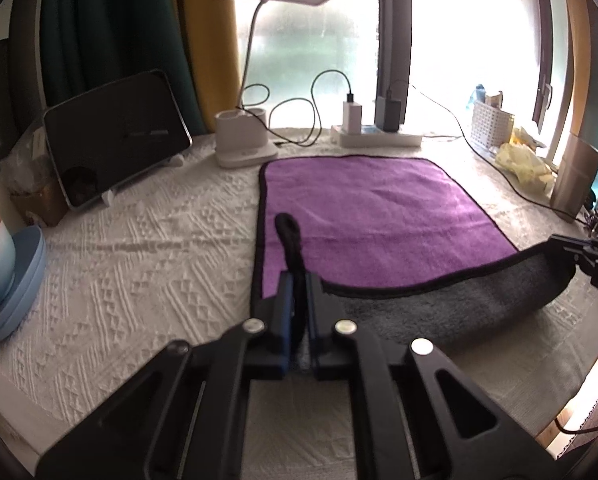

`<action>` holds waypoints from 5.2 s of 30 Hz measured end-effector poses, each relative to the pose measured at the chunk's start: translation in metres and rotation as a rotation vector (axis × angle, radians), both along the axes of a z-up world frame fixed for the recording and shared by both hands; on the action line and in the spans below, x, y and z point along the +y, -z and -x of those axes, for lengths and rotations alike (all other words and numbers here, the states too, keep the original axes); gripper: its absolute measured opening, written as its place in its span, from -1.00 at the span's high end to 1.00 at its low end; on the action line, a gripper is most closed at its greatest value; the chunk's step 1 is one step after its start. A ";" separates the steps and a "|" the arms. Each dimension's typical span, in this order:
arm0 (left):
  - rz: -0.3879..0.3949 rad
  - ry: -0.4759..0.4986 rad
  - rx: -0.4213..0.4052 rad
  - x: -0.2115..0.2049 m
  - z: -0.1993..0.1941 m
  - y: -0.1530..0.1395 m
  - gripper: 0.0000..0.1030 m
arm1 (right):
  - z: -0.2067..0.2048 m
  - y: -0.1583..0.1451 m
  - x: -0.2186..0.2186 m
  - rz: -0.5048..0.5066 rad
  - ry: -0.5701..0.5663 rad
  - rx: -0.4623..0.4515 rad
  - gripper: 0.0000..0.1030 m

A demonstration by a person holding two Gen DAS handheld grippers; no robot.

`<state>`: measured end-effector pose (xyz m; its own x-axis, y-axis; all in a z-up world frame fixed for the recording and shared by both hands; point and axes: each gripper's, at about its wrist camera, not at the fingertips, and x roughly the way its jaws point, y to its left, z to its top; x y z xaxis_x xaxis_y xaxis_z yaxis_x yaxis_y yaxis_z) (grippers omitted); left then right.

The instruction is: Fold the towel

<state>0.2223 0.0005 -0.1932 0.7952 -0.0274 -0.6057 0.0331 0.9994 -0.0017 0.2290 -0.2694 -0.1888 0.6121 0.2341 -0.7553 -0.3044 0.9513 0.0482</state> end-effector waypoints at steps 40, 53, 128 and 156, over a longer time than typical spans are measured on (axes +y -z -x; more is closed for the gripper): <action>0.032 -0.005 -0.236 0.010 -0.080 -0.111 0.88 | -0.100 -0.094 0.020 0.017 0.030 -0.217 0.90; 0.038 -0.019 -0.236 0.014 -0.120 -0.114 0.88 | -0.145 -0.094 0.022 0.033 0.033 -0.235 0.90; 0.030 -0.127 0.154 0.036 -0.268 0.020 0.64 | -0.295 0.071 0.015 0.097 0.132 0.155 -0.56; 0.087 -0.117 -0.077 0.018 -0.092 -0.111 -0.98 | -0.130 -0.091 0.011 0.046 0.148 -0.128 -0.63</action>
